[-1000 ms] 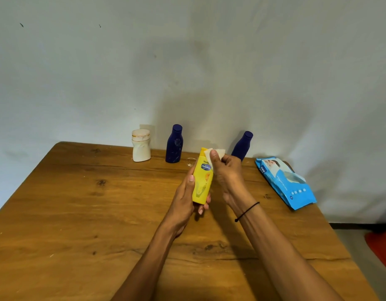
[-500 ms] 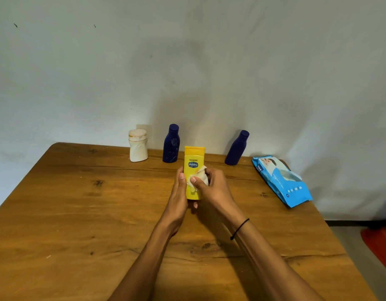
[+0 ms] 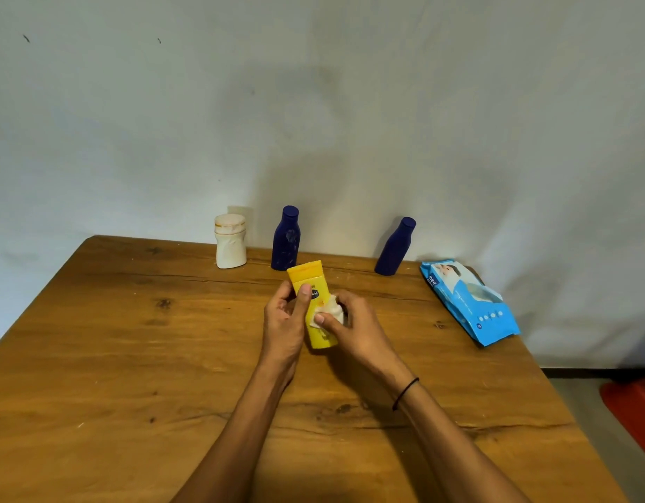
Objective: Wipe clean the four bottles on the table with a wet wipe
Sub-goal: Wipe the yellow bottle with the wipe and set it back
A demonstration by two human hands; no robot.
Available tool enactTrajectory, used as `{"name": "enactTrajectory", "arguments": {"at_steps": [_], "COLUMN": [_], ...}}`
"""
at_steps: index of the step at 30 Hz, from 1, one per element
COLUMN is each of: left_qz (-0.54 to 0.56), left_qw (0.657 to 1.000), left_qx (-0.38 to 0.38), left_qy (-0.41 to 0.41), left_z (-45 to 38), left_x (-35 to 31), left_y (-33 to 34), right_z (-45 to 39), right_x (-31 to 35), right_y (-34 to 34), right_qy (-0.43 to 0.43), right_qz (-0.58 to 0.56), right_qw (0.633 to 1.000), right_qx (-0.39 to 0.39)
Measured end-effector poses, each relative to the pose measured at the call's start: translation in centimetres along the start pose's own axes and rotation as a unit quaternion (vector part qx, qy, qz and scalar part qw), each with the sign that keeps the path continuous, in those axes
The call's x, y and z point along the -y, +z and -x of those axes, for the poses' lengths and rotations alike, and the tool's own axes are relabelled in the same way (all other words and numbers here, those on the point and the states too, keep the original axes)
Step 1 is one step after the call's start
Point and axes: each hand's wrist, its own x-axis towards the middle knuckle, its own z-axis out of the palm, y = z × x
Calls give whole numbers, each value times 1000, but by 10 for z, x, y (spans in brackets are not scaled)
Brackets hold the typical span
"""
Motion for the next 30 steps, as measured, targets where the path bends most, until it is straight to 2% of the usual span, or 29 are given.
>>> {"name": "enactTrajectory", "arguments": {"at_steps": [3, 7, 12, 14, 18, 22, 26, 28, 30], "left_qz": [8, 63, 150, 156, 186, 218, 243, 255, 221], "left_qw": [1000, 997, 986, 986, 981, 974, 966, 963, 971], "left_qx": [-18, -52, -60, -57, -32, 24, 54, 57, 67], "left_qy": [12, -10, -33, -34, -42, -53, -63, -60, -54], "left_z": [-2, -7, -10, -11, -11, -8, -6, -6, -6], "left_x": [1, 4, 4, 6, 6, -2, -6, -7, -7], "left_y": [-3, -9, -10, -11, -14, -17, -17, -16, -15], "right_z": [3, 8, 11, 9, 11, 9, 10, 9, 9], "right_x": [-14, -21, -14, -13, -7, -6, -5, -8, -6], "right_y": [2, 6, 20, 22, 16, 6, 3, 4, 7], "right_qy": [49, 43, 104, 136, 183, 202, 199, 192, 173], "right_qz": [-113, -85, -213, -306, -528, -554, -562, -569, -557], "right_qw": [992, 995, 970, 940, 816, 769, 759, 764, 787], "right_qx": [34, 28, 47, 70, 144, 247, 260, 237, 202]}}
